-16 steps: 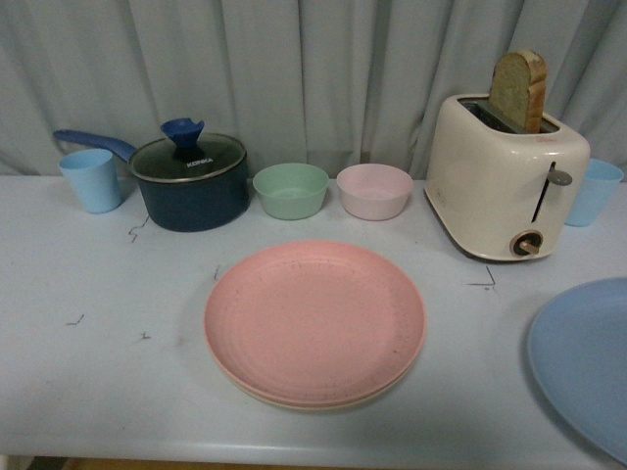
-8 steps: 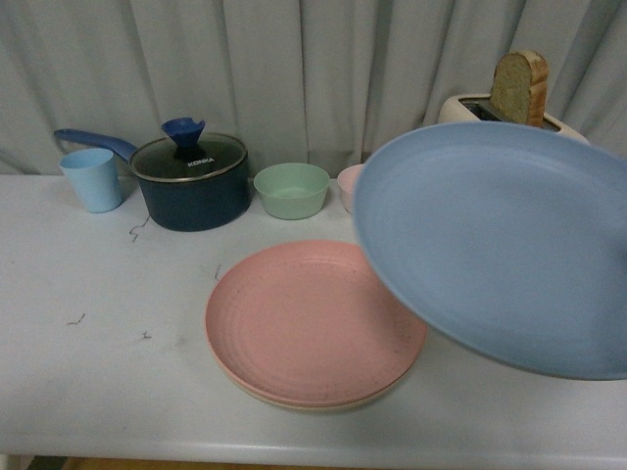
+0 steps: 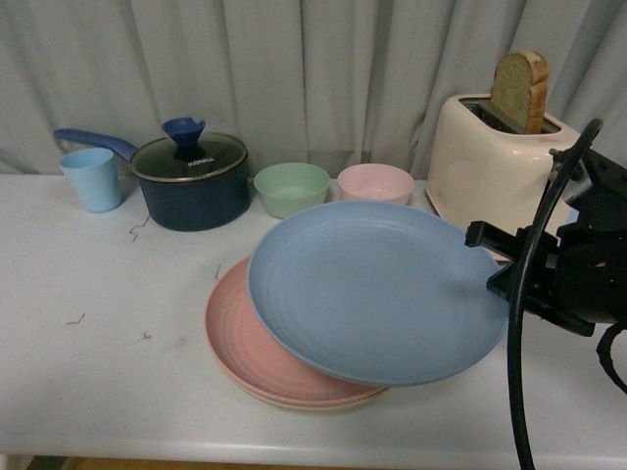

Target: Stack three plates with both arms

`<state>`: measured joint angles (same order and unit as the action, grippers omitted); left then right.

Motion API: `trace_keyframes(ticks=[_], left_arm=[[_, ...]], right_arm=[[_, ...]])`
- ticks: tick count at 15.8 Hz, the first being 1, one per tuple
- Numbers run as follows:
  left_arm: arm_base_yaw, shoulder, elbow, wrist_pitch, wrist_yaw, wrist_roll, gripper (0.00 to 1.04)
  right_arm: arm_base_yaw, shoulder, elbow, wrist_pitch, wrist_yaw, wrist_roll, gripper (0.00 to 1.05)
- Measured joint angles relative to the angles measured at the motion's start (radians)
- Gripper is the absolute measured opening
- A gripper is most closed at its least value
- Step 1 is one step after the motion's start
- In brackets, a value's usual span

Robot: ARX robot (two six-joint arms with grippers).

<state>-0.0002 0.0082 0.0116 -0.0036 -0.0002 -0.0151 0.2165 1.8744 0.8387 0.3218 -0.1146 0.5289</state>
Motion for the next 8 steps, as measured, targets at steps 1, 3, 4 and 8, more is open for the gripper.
trace_keyframes(ticks=[1, 3, 4, 8], left_arm=[[0.0, 0.0, 0.0, 0.0, 0.0, 0.0, 0.98], [0.0, 0.0, 0.0, 0.0, 0.0, 0.0, 0.98], [0.0, 0.0, 0.0, 0.0, 0.0, 0.0, 0.98], [0.0, 0.0, 0.0, 0.0, 0.0, 0.0, 0.98]], right_arm=[[0.012, 0.02, 0.022, -0.007, 0.01, 0.002, 0.03], [0.047, 0.063, 0.074, -0.014, 0.024, 0.002, 0.03], [0.06, 0.084, 0.085, -0.018, 0.037, 0.0, 0.03], [0.1, 0.155, 0.116, -0.024, 0.074, -0.02, 0.03]])
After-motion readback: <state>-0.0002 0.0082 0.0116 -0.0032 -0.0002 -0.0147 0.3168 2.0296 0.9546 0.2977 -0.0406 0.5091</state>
